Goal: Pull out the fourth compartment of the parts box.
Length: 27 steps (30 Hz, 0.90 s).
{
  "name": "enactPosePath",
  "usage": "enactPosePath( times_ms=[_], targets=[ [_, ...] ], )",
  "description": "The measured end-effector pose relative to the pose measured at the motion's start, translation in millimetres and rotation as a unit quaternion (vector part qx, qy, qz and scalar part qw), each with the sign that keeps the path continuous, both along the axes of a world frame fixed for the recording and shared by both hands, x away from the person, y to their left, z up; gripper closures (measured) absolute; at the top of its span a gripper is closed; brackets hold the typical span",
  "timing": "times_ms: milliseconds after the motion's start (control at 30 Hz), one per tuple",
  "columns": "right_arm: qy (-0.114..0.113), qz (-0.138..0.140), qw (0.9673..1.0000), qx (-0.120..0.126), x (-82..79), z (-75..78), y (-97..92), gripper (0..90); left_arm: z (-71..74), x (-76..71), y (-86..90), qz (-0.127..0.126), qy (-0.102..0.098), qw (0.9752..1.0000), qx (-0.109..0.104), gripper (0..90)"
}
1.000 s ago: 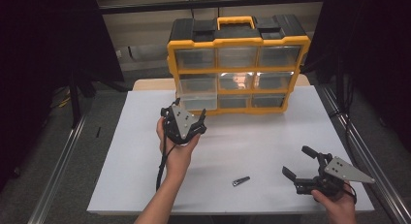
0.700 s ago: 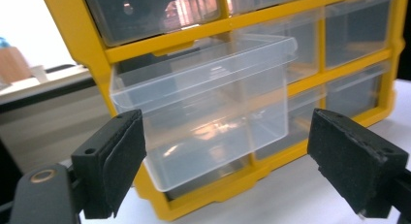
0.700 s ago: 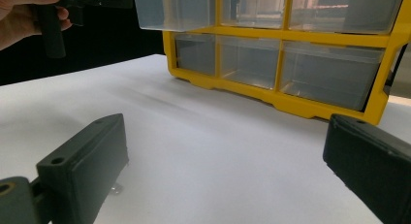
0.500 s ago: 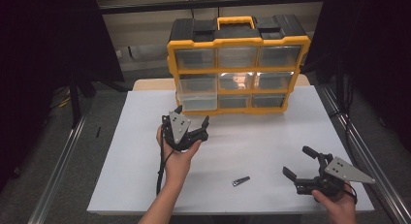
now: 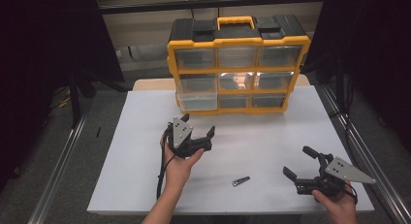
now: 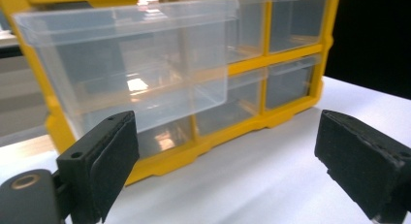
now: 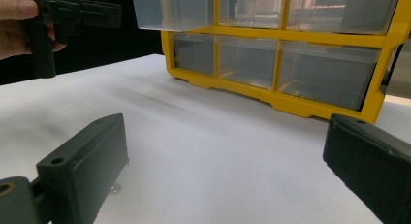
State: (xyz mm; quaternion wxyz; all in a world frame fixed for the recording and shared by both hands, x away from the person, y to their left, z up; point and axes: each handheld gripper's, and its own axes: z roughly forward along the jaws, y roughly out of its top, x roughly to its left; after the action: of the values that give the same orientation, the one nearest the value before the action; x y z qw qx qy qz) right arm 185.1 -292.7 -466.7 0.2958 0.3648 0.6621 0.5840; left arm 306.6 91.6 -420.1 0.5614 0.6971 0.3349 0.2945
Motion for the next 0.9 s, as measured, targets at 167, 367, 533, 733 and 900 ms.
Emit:
enactPosePath(
  times_ms=[167,367,533,733,900],
  targets=[
    [0.001,0.002,1.0000,-0.001,0.1,-0.2,0.5,2.1,-5.3,-0.8,-5.8,-0.034,0.020,0.9992,0.000,7.5],
    [0.001,0.001,1.0000,0.002,-0.3,0.2,-0.6,2.0,-10.4,-0.8,-12.7,-0.074,0.039,0.9965,0.005,7.0],
    [-0.001,0.002,1.0000,0.000,-0.2,0.4,-0.5,2.1,-14.3,-3.0,-18.1,-0.101,0.059,0.9930,0.014,5.9],
    [-0.002,0.005,1.0000,0.001,0.2,0.7,-1.1,2.1,-19.0,-9.0,-26.8,-0.121,0.084,0.9889,0.019,5.6],
    [-0.002,-0.001,1.0000,0.004,-0.2,1.5,-0.6,2.1,-22.7,-12.4,-31.8,-0.148,0.097,0.9836,0.034,5.4]
  ],
)
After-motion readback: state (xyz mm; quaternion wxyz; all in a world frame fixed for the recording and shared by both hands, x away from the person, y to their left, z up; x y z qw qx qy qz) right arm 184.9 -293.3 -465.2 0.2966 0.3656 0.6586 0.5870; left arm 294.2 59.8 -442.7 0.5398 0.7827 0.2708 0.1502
